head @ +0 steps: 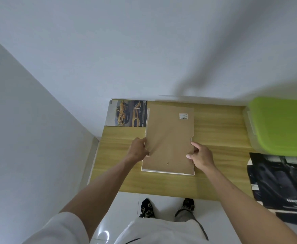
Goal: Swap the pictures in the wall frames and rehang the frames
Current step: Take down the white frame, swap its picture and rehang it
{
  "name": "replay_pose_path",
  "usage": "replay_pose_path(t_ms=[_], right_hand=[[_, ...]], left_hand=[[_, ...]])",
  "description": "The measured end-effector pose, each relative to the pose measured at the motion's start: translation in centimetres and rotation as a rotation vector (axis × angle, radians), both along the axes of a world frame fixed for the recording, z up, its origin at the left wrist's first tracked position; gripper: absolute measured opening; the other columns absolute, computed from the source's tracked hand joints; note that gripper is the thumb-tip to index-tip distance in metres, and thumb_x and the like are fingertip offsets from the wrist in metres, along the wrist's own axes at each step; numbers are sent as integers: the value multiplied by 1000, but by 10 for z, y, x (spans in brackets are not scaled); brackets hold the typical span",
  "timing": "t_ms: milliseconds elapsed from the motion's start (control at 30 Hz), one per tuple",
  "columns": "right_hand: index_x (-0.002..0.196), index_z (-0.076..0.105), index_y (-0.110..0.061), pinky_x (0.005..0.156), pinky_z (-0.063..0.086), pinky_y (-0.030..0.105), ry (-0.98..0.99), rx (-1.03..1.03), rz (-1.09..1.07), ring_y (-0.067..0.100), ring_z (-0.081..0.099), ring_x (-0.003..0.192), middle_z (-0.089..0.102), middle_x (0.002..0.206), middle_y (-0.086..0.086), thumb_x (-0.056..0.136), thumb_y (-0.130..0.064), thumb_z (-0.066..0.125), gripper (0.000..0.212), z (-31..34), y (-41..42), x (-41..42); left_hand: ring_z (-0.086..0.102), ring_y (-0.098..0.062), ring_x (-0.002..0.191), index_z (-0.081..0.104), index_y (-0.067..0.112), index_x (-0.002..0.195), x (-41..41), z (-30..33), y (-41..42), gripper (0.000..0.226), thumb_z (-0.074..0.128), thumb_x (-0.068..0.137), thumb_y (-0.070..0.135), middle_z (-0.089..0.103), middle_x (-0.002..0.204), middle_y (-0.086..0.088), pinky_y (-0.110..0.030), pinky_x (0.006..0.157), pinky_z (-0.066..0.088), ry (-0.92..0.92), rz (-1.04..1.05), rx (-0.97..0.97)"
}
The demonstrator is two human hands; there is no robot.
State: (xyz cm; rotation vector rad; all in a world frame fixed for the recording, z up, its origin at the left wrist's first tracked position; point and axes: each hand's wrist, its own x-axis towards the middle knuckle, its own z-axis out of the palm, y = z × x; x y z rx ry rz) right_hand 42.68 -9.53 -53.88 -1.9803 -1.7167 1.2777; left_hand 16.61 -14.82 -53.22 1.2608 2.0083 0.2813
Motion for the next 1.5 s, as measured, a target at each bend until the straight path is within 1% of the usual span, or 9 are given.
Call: replay_pose_path(t_ms=[200,467,800,900,1033,1167,1267,1367,1500], right_hand=[[139,57,-17,80,42,21,-51,3,10,21,65,100,71,109,9,73,-3,79,70,-7,2,-4],[137,59,-15,75,43,22,-215,-9,177,21,66,99,65,122,9,74,-15,85,68,-15,12,-3],[148,41,-28,82,52,38,-396,13,440,27,57,107,44,120,8,96,-37,62,57,-8,8,3],[153,35,-28,87,51,36,-355,-23,459,21,52,116,39,131,6,97,-39,59,62,-7,7,9],[148,38,-18,91,51,39,-492,65,570,24,43,127,31,140,5,91,-42,64,67,3,14,2],[155,11,-6,114,34,40,-580,131,655,34,13,148,-1,161,17,75,-34,78,108,11,31,-19],[157,-12,-10,124,8,41,-603,21,802,29,-15,152,-28,161,13,76,-31,77,121,11,45,-34],[156,-13,-7,125,8,41,-645,-68,902,27,-16,152,-29,161,13,76,-30,77,123,10,58,-43],[158,-7,-8,123,16,46,-685,-77,955,27,-2,154,-21,164,10,68,-42,87,134,13,70,-41]], left_hand=[[60,-27,87,71,5,103,-4,-9,-1,42,87,65,12,49,95,-6,-33,75,52,10,-3,-20],[56,-27,89,69,-3,99,-9,-14,-3,38,85,68,12,49,91,-3,-26,70,36,8,7,-22],[53,-26,114,49,7,134,-23,-11,-1,66,61,87,52,56,122,-8,-34,75,44,391,-586,-21],[51,-24,119,43,4,141,-24,-8,4,77,54,88,58,54,129,-7,-36,83,47,478,-725,-45],[55,-24,112,61,5,119,-21,3,20,66,59,83,61,59,118,-7,-35,78,46,524,-847,-56],[57,-22,106,65,7,110,-20,4,25,67,69,73,63,59,113,-5,-35,77,49,532,-834,3],[50,-23,114,53,5,123,-19,3,32,92,79,59,66,50,127,-7,-35,90,46,553,-780,50],[15,-31,148,16,0,151,-17,0,45,142,84,46,68,10,160,-17,-42,121,19,571,-757,-12],[-17,-26,150,-18,0,151,-15,-5,63,159,85,49,65,-25,159,-15,-40,124,-2,518,-833,-163]])
